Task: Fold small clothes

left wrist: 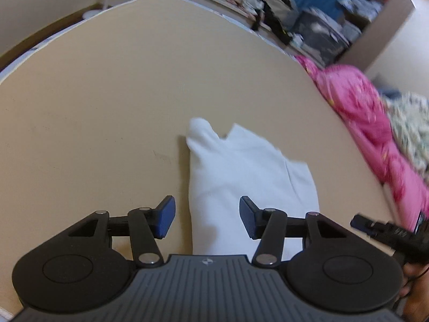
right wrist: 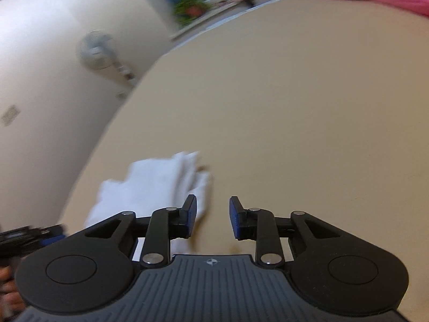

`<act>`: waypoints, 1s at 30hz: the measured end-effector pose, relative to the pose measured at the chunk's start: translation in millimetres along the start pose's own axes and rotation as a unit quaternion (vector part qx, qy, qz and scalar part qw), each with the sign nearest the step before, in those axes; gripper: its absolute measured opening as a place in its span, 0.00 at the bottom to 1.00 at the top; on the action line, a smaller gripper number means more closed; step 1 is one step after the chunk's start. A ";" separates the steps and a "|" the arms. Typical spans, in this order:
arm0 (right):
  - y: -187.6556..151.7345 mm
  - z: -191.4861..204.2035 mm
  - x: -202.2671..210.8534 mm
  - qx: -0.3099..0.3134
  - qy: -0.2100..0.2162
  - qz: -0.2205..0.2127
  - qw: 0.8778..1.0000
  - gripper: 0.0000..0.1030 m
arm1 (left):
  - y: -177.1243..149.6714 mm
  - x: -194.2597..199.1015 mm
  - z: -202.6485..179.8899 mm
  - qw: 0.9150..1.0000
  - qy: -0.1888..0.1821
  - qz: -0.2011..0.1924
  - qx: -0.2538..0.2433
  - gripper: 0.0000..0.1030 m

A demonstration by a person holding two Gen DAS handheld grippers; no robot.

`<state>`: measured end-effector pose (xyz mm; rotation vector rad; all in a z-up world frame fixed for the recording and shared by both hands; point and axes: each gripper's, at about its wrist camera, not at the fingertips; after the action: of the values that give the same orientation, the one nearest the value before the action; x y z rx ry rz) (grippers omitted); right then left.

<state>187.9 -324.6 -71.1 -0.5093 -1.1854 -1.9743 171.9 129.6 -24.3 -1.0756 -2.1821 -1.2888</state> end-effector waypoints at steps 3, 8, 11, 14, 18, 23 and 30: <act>-13.1 11.8 -0.1 0.016 0.054 0.046 0.997 0.50 | -10.9 -8.9 -5.1 0.999 -0.008 0.044 -0.018 0.57; -34.5 44.3 -15.6 0.084 0.046 0.080 0.992 0.08 | -23.4 -11.0 -7.3 0.997 0.009 0.057 -0.051 0.57; -31.9 42.5 1.1 0.071 0.055 0.071 0.993 0.03 | -25.3 -6.5 -12.9 0.997 0.004 0.048 -0.065 0.57; -22.1 35.5 10.5 0.042 0.079 0.065 0.994 0.03 | -28.7 -10.2 -27.2 0.995 -0.013 0.046 -0.086 0.57; -29.6 28.4 0.3 0.059 0.028 0.102 0.993 0.03 | -36.7 -22.9 -38.0 0.990 -0.010 0.067 -0.125 0.57; -40.9 38.4 -22.4 0.096 -0.031 0.116 0.988 0.21 | -49.9 -51.6 -29.1 0.978 0.051 0.145 -0.139 0.60; -40.0 57.6 -9.7 0.138 0.029 0.079 0.987 0.41 | -51.0 -35.1 -26.8 0.980 0.033 0.128 -0.148 0.59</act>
<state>160.3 -259.5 -72.1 -0.3871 -1.3140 -1.6475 153.2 77.4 -62.7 -1.3533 -1.7707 -1.5329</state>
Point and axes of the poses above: each gripper's, at about its wrist camera, not at the fingertips, and x roughly against the way its jaws point, z to its left, y to its top, and after that the axes turned 9 degrees about -y, right-handed
